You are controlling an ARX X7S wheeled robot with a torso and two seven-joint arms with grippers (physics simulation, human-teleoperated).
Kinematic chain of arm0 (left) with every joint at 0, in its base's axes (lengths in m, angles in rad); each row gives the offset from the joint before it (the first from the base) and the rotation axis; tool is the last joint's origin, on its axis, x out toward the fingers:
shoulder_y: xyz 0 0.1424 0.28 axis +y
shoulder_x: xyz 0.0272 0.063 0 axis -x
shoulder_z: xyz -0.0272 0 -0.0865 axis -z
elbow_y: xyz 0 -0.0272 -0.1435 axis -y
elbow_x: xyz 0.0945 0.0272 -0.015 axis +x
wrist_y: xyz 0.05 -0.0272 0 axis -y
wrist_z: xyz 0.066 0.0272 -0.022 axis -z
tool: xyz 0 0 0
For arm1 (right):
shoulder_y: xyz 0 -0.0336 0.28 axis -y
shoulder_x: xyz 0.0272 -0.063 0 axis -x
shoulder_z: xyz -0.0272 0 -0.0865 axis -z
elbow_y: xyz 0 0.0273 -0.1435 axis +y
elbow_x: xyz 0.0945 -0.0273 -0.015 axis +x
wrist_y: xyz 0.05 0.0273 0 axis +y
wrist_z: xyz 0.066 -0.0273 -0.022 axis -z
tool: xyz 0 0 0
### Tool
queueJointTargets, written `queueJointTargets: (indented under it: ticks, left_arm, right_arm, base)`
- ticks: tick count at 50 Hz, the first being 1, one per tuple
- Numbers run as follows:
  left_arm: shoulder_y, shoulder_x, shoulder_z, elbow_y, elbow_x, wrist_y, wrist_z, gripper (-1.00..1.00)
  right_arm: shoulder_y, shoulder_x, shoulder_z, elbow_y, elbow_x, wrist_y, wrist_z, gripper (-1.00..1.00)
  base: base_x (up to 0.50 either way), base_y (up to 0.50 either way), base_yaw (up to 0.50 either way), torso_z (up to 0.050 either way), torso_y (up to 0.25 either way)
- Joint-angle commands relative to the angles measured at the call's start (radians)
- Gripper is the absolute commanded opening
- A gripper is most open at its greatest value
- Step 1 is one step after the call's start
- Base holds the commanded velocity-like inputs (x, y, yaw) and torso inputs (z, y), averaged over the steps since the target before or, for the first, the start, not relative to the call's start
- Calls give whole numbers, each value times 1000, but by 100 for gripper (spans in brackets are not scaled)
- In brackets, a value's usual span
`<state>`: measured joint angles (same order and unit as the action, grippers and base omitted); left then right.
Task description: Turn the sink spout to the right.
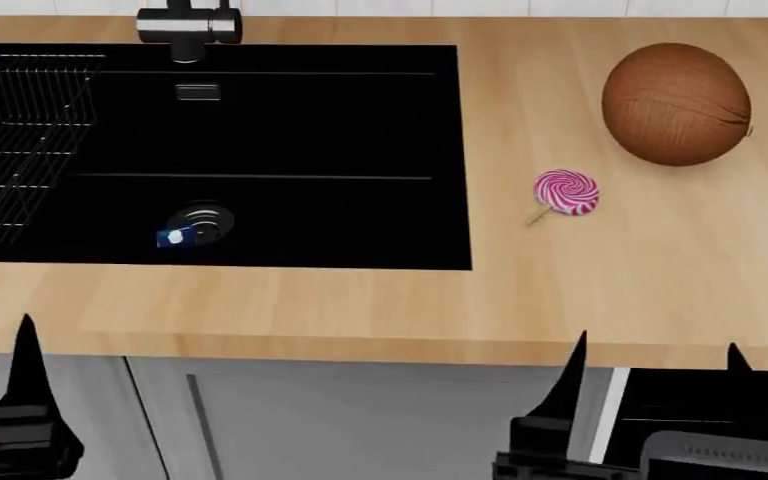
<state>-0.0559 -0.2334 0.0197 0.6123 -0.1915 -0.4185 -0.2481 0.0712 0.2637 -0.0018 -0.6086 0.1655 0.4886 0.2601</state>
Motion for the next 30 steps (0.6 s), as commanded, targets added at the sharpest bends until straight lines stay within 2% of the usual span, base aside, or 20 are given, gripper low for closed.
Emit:
queueJointTargets:
  ticks: [1,8,22,30]
  left_arm:
    - [-61,-22,-8,75,-17,-92,-23,100]
    - [-90,-20,-46,131,-51,-143,-45,100]
    - [-218,-54,-36,167,-60,-263,-63,100]
    - [-246,-57,-28,165,-65,-273,-64,100]
  right_arm:
    - [59,36,13,-55,1,85,14,100]
    - [111,59,22,-39,-1,113,14,100]
    - [229,86,4,-45,2,223,17,100]
    - [270,93,-2,-37,0,246,20,100]
  base:
    - [0,0,0,0,0]
    - [0,0,0,0,0]
    - [0,0,0,0,0]
    - [0,0,0,0,0]
